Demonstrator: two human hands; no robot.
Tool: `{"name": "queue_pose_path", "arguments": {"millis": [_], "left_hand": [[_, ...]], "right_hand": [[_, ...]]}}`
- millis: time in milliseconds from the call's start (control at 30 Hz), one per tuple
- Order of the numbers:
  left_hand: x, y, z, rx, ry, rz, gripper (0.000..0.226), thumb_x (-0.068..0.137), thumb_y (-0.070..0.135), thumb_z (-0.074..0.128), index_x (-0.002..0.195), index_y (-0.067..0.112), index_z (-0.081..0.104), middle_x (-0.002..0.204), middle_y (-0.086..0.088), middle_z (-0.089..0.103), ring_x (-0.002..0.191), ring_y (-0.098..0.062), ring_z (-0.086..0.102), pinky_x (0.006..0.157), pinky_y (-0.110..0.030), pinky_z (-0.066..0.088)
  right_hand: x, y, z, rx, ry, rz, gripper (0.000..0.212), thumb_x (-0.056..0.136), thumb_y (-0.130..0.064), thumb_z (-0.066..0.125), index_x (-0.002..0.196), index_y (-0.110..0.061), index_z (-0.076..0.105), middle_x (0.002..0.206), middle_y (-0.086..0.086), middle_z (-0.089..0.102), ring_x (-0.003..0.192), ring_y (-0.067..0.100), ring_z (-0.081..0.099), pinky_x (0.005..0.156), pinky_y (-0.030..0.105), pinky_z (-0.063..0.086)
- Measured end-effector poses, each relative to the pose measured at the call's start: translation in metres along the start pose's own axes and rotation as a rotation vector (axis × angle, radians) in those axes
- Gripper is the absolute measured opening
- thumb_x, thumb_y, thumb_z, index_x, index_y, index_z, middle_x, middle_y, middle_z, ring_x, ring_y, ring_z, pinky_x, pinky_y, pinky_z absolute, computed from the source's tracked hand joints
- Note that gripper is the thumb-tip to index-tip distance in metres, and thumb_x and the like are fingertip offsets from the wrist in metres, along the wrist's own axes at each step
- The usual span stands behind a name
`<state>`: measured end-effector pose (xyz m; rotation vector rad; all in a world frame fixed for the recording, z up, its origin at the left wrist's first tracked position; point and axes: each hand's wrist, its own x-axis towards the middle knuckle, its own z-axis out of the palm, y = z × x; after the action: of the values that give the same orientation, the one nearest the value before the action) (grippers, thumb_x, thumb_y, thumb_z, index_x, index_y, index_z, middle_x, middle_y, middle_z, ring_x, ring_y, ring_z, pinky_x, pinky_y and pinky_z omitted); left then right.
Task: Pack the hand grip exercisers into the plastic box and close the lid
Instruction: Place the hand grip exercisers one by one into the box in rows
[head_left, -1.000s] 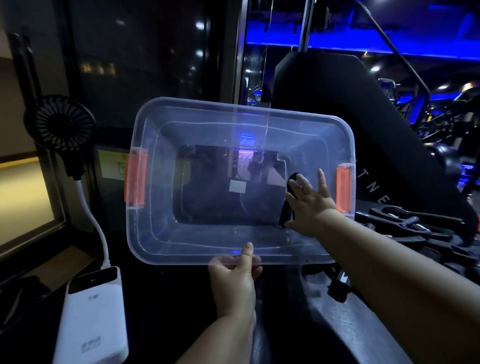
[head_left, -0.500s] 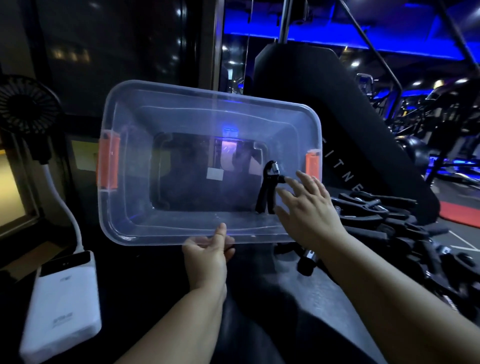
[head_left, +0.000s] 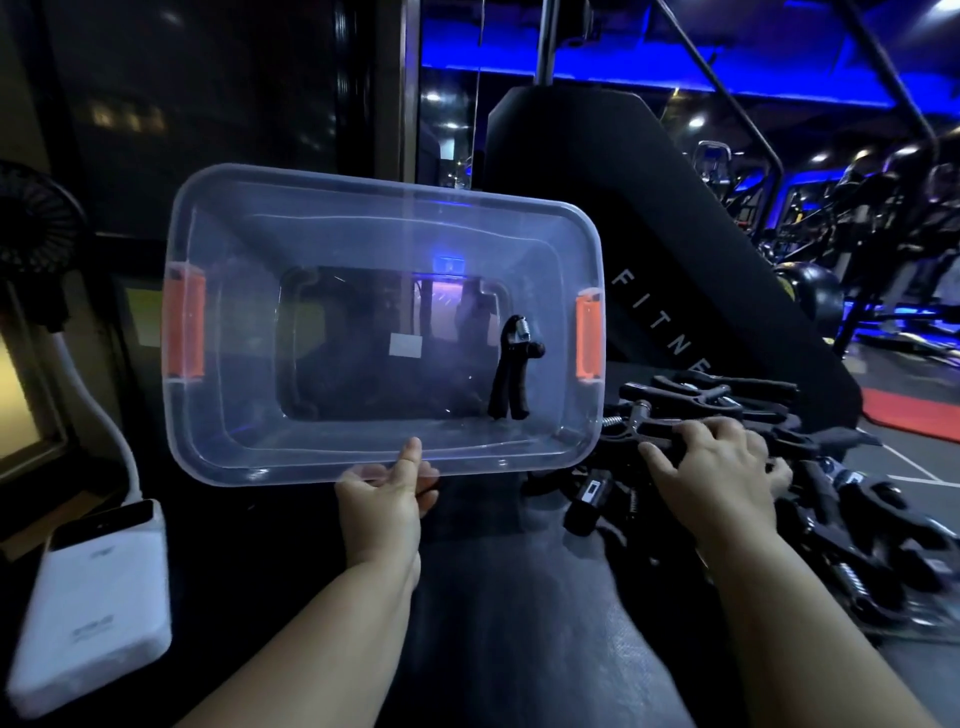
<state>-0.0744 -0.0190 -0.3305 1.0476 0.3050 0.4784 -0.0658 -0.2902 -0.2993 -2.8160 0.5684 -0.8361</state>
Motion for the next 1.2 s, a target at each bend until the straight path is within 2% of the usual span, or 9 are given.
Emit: {"name": "queue_pose_path", "arguments": {"millis": [167, 467, 633, 767, 833, 933, 1033, 1100, 1200], "left_hand": [[0.002, -0.003, -0.001, 0.018, 0.001, 0.006, 0.033, 0.086, 0.028, 0.069, 0.101, 0.007, 0.048, 0.065, -0.003, 0.069, 0.060, -0.011, 0.068, 0.055, -0.025, 0.052], [0.002, -0.005, -0.002, 0.030, -0.006, 0.015, 0.032, 0.085, 0.029, 0.069, 0.099, 0.009, 0.048, 0.061, 0.001, 0.069, 0.059, -0.009, 0.068, 0.053, -0.022, 0.051], [0.002, -0.004, -0.002, 0.027, -0.005, 0.019, 0.032, 0.085, 0.028, 0.069, 0.098, 0.010, 0.047, 0.061, 0.001, 0.069, 0.059, -0.009, 0.068, 0.052, -0.022, 0.050], [0.003, -0.005, -0.002, 0.031, -0.007, 0.024, 0.029, 0.085, 0.028, 0.069, 0.094, 0.013, 0.046, 0.059, 0.003, 0.069, 0.058, -0.008, 0.068, 0.051, -0.021, 0.050], [0.004, -0.006, -0.003, 0.030, -0.007, 0.026, 0.029, 0.085, 0.028, 0.069, 0.092, 0.014, 0.046, 0.059, 0.004, 0.069, 0.058, -0.008, 0.068, 0.050, -0.021, 0.050], [0.004, -0.007, -0.003, 0.034, -0.004, 0.025, 0.032, 0.085, 0.029, 0.070, 0.098, 0.010, 0.048, 0.062, 0.002, 0.070, 0.061, -0.009, 0.068, 0.053, -0.023, 0.051], [0.004, -0.007, -0.002, 0.042, -0.002, 0.018, 0.035, 0.085, 0.030, 0.070, 0.103, 0.008, 0.049, 0.066, 0.001, 0.070, 0.063, -0.010, 0.069, 0.055, -0.024, 0.051], [0.005, -0.007, -0.002, 0.040, -0.002, 0.017, 0.035, 0.085, 0.030, 0.070, 0.103, 0.008, 0.049, 0.067, 0.000, 0.070, 0.062, -0.010, 0.069, 0.055, -0.024, 0.051], [0.004, -0.006, -0.002, 0.041, -0.002, 0.015, 0.036, 0.085, 0.030, 0.070, 0.104, 0.008, 0.049, 0.070, -0.001, 0.070, 0.061, -0.009, 0.068, 0.054, -0.023, 0.051]], "right_hand": [[0.002, 0.006, 0.001, -0.067, 0.003, -0.046, 0.042, 0.081, -0.060, 0.058, 0.111, -0.030, 0.062, 0.118, 0.001, 0.053, 0.122, 0.025, 0.033, 0.105, 0.051, 0.019], [0.003, 0.015, -0.008, 0.046, -0.014, -0.165, 0.032, 0.070, -0.057, 0.073, 0.095, -0.037, 0.069, 0.104, -0.007, 0.061, 0.111, 0.021, 0.041, 0.097, 0.046, 0.031], [0.002, 0.013, -0.007, 0.009, -0.090, -0.208, 0.043, 0.067, -0.066, 0.070, 0.100, -0.040, 0.066, 0.110, -0.012, 0.060, 0.114, 0.017, 0.043, 0.088, 0.039, 0.029], [0.003, 0.013, -0.005, 0.035, -0.101, -0.174, 0.046, 0.065, -0.074, 0.064, 0.095, -0.039, 0.061, 0.102, -0.013, 0.060, 0.111, 0.016, 0.043, 0.089, 0.040, 0.027], [0.002, 0.013, -0.003, 0.092, -0.056, -0.137, 0.054, 0.066, -0.078, 0.058, 0.101, -0.037, 0.058, 0.097, -0.011, 0.061, 0.111, 0.018, 0.043, 0.091, 0.042, 0.026], [0.004, 0.008, 0.001, 0.077, 0.009, -0.086, 0.071, 0.069, -0.080, 0.049, 0.120, -0.031, 0.054, 0.120, 0.002, 0.054, 0.124, 0.025, 0.034, 0.100, 0.048, 0.022], [0.007, 0.006, 0.005, 0.003, -0.072, -0.090, 0.081, 0.073, -0.083, 0.037, 0.133, -0.030, 0.049, 0.147, 0.003, 0.035, 0.140, 0.021, 0.016, 0.110, 0.051, 0.011], [0.009, 0.007, 0.008, -0.015, -0.114, -0.105, 0.083, 0.073, -0.084, 0.033, 0.134, -0.030, 0.050, 0.149, -0.001, 0.036, 0.142, 0.018, 0.020, 0.112, 0.053, 0.006], [0.010, 0.008, 0.007, -0.015, -0.138, -0.153, 0.084, 0.066, -0.090, 0.034, 0.123, -0.033, 0.057, 0.138, -0.005, 0.045, 0.134, 0.018, 0.034, 0.111, 0.056, 0.004]]}}
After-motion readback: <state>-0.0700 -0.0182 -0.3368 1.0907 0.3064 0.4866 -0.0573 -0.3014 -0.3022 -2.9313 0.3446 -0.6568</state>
